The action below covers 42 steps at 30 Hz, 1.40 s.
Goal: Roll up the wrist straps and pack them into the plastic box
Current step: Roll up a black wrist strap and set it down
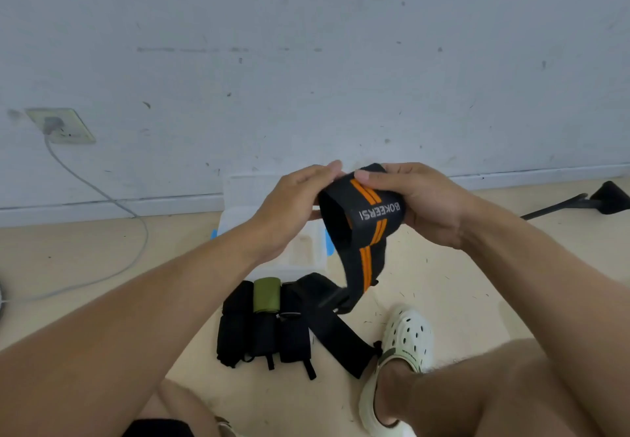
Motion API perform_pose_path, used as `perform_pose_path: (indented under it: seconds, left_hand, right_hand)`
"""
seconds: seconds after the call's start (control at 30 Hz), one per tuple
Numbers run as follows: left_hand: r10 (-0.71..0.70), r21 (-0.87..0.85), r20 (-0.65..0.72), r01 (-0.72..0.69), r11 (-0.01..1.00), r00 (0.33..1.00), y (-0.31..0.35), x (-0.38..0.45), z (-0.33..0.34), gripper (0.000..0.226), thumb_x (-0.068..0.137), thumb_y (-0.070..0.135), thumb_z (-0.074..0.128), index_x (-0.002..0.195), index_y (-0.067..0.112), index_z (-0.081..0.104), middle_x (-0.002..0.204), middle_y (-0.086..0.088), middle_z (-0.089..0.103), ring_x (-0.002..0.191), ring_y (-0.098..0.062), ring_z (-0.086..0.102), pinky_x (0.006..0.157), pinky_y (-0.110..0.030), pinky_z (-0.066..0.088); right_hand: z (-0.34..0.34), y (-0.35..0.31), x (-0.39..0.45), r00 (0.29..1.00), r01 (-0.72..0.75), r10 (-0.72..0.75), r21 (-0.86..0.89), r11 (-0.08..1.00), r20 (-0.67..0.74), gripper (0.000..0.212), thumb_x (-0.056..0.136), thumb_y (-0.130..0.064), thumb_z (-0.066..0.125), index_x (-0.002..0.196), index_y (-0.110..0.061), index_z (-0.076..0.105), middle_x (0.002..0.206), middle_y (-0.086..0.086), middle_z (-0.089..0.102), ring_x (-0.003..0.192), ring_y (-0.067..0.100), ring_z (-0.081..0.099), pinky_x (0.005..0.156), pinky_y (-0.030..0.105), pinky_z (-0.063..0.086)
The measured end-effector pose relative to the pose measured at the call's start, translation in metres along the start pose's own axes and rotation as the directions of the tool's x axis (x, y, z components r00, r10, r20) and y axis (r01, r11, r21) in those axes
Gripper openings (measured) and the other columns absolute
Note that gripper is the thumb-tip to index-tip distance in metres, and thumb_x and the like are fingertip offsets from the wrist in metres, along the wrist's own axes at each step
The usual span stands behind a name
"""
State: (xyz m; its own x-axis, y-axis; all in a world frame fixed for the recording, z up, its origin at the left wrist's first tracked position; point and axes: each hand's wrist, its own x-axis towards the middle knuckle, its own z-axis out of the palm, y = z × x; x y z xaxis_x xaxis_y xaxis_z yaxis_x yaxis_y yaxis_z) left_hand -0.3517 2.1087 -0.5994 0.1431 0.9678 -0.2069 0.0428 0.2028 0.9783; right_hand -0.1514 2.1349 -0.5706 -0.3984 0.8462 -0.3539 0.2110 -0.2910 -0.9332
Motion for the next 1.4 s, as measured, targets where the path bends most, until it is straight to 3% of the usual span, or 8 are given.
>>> perform_pose_path:
  seconds: [0.17, 0.47, 0.67, 0.8, 0.93, 1.1, 1.27, 1.4]
  left_hand:
    - [0.063, -0.008, 0.121, -0.063, 0.998, 0.991, -0.006, -0.004, 0.006, 0.053, 0.077, 0.048, 0.078, 0.124, 0.027, 0.064, 0.119, 0.000, 0.073, 0.105, -0.012, 0.074, 0.085, -0.035, 0.063]
    - [-0.021, -0.133, -0.178, -0.003, 0.991, 0.984, -0.011, 0.007, 0.001, 0.022, 0.104, 0.028, 0.063, 0.116, 0.011, 0.070, 0.102, -0.011, 0.080, 0.087, -0.025, 0.079, 0.062, -0.036, 0.063]
    - [-0.064, -0.157, -0.233, 0.027, 0.987, 0.970, -0.011, 0.010, -0.002, 0.025, 0.102, 0.031, 0.066, 0.119, 0.013, 0.069, 0.108, -0.008, 0.078, 0.095, -0.025, 0.078, 0.068, -0.040, 0.065]
    - [0.008, 0.071, -0.286, 0.013, 0.997, 0.958, -0.017, 0.014, -0.004, 0.034, 0.096, 0.042, 0.072, 0.127, 0.031, 0.063, 0.126, 0.007, 0.067, 0.116, -0.012, 0.065, 0.096, -0.034, 0.055]
    - [0.049, 0.014, -0.043, -0.048, 0.999, 0.998, -0.007, 0.007, -0.003, 0.042, 0.092, 0.063, 0.062, 0.109, 0.027, 0.076, 0.110, 0.008, 0.077, 0.112, -0.011, 0.070, 0.104, -0.036, 0.051]
    - [0.185, 0.044, 0.035, -0.187, 0.981, 0.982, -0.018, 0.008, 0.001, 0.035, 0.087, 0.017, 0.083, 0.119, 0.018, 0.070, 0.113, -0.003, 0.077, 0.106, -0.020, 0.075, 0.100, -0.040, 0.059]
    - [0.145, 0.011, 0.004, -0.145, 0.989, 0.989, -0.014, 0.011, -0.001, 0.014, 0.094, 0.009, 0.075, 0.106, 0.018, 0.073, 0.105, -0.006, 0.078, 0.097, -0.023, 0.078, 0.090, -0.043, 0.063]
    - [0.134, 0.051, 0.014, -0.135, 0.990, 0.991, -0.015, 0.010, 0.000, 0.008, 0.097, 0.015, 0.072, 0.104, 0.019, 0.073, 0.097, -0.006, 0.080, 0.095, -0.025, 0.078, 0.093, -0.047, 0.062]
  right_hand:
    - [0.000, 0.002, 0.002, 0.999, 0.034, -0.033, 0.022, 0.999, -0.036, 0.033, 0.098, -0.031, 0.065, 0.118, -0.007, 0.075, 0.115, 0.017, 0.076, 0.100, 0.028, 0.071, 0.096, 0.043, 0.053]
    - [0.005, 0.005, 0.005, 0.975, -0.015, -0.013, -0.124, 0.992, -0.221, 0.032, 0.086, -0.022, 0.083, 0.115, -0.016, 0.071, 0.102, 0.007, 0.076, 0.096, 0.018, 0.074, 0.090, 0.033, 0.057]
    - [0.007, 0.009, 0.002, 0.991, -0.132, 0.126, -0.128, 0.983, -0.054, 0.014, 0.093, -0.023, 0.076, 0.094, -0.012, 0.068, 0.092, 0.009, 0.073, 0.078, 0.017, 0.068, 0.073, 0.024, 0.060]
    - [0.007, 0.004, 0.001, 0.999, -0.048, 0.048, -0.012, 0.999, -0.025, 0.010, 0.092, -0.021, 0.073, 0.092, -0.012, 0.069, 0.081, 0.001, 0.073, 0.070, 0.013, 0.066, 0.068, 0.021, 0.055]
    - [0.008, 0.004, 0.003, 0.995, 0.019, -0.011, 0.082, 0.996, -0.097, 0.017, 0.093, -0.016, 0.072, 0.105, -0.003, 0.071, 0.087, 0.005, 0.074, 0.069, 0.012, 0.068, 0.067, 0.019, 0.057]
    - [0.008, 0.006, 0.004, 0.981, 0.094, -0.068, 0.139, 0.986, -0.184, 0.010, 0.089, 0.001, 0.073, 0.095, -0.006, 0.070, 0.083, 0.007, 0.075, 0.070, 0.017, 0.073, 0.071, 0.022, 0.061]
    - [0.005, 0.003, 0.003, 0.915, 0.148, -0.210, -0.198, 0.969, -0.343, 0.036, 0.079, -0.015, 0.089, 0.108, -0.019, 0.068, 0.095, 0.000, 0.067, 0.073, 0.012, 0.066, 0.065, 0.021, 0.055]
    - [0.003, 0.005, 0.000, 0.961, 0.145, -0.217, -0.355, 0.924, -0.173, 0.051, 0.075, -0.023, 0.092, 0.120, -0.030, 0.069, 0.111, 0.001, 0.070, 0.095, 0.019, 0.069, 0.079, 0.027, 0.061]
